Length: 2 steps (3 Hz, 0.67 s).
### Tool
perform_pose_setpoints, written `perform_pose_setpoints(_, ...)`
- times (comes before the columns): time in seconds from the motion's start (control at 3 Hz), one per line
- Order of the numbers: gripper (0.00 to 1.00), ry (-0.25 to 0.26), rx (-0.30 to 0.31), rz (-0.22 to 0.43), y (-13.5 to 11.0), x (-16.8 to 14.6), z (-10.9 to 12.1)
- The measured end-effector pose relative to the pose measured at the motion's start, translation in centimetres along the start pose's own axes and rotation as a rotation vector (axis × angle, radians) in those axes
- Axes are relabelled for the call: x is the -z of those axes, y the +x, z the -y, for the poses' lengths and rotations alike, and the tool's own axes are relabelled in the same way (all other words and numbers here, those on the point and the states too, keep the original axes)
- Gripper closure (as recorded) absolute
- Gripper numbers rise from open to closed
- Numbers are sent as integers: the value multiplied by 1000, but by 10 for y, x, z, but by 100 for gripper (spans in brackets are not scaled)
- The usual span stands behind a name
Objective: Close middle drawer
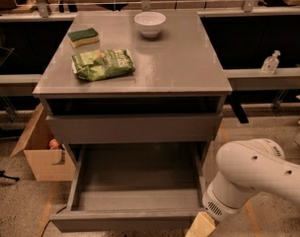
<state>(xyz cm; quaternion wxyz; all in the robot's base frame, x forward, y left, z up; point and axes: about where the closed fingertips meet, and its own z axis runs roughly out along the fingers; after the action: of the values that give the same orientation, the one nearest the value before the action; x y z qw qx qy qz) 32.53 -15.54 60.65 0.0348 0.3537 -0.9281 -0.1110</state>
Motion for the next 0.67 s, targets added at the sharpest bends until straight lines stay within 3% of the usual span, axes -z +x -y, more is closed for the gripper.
perform_pose_setpoints(0.33, 0, -42, -21, 13, -1, -22, 5)
perform_pose_setpoints(0.67, 17, -106, -50, 20, -1, -60, 10)
